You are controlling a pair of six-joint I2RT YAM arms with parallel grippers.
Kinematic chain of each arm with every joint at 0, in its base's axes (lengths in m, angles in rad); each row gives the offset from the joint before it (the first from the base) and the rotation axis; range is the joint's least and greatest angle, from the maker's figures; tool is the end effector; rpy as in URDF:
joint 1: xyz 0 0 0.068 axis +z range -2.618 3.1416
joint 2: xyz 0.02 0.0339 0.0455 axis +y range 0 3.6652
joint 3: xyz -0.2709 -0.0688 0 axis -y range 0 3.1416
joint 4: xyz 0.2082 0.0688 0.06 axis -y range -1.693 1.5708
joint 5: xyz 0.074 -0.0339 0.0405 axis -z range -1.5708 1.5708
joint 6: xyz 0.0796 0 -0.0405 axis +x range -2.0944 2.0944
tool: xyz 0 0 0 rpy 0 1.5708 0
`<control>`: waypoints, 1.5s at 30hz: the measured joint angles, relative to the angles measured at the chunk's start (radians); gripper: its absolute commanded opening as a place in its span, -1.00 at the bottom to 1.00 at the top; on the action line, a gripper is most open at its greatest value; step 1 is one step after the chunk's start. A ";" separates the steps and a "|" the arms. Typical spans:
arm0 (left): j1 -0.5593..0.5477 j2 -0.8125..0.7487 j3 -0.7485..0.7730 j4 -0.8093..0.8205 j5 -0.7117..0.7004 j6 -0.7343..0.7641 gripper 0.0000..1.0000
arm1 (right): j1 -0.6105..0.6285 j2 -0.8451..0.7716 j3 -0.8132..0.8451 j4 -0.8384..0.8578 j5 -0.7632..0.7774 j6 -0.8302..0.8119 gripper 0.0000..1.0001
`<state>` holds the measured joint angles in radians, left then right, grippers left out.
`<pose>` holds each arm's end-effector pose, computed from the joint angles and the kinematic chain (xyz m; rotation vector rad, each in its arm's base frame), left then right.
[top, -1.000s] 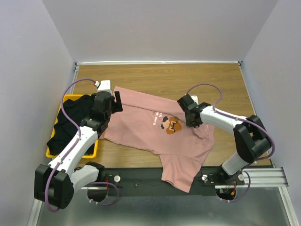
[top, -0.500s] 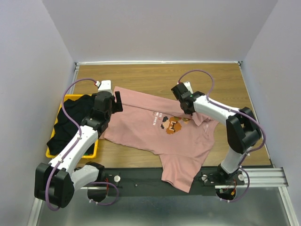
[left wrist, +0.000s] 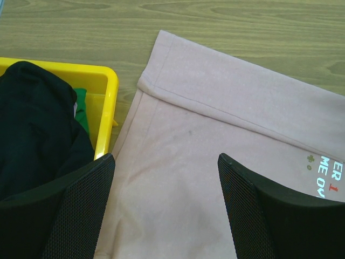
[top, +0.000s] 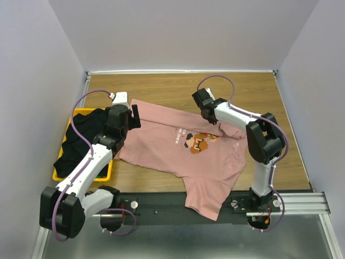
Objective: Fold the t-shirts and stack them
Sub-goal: Fold the tshirt
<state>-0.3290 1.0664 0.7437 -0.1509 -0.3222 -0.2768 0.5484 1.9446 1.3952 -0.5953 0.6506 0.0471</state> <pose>0.2340 -0.0532 0.2734 -0.1470 2.0133 -0.0546 0.3533 0.1593 0.1831 -0.4397 2.4466 -0.6421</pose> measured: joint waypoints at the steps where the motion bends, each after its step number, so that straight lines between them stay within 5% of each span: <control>1: 0.000 0.000 0.000 0.000 0.000 0.000 0.70 | -0.005 0.006 0.010 0.004 0.002 -0.013 -0.44; 12: 0.000 0.000 0.000 0.000 0.000 0.000 0.70 | -0.040 -0.029 0.011 0.030 -0.003 -0.003 -0.43; 19: 0.000 0.000 0.000 0.001 0.001 0.000 0.70 | -0.076 -0.403 -0.221 0.110 -0.179 0.246 -0.14; 25: 0.000 0.000 0.000 0.002 0.001 0.000 0.70 | -0.100 -0.607 -0.433 0.249 -0.308 0.451 -0.10; 33: 0.000 0.000 0.000 0.007 0.001 0.000 0.70 | -0.169 -0.617 -0.677 0.409 -0.406 0.653 -0.11; 45: 0.000 0.006 0.000 0.008 0.001 0.000 0.70 | -0.177 -0.588 -0.752 0.574 -0.404 0.808 -0.11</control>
<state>-0.3290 1.0721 0.7437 -0.1429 -0.3210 -0.2764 0.3717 1.3567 0.6434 -0.0216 0.2462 0.8555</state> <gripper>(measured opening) 0.850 0.445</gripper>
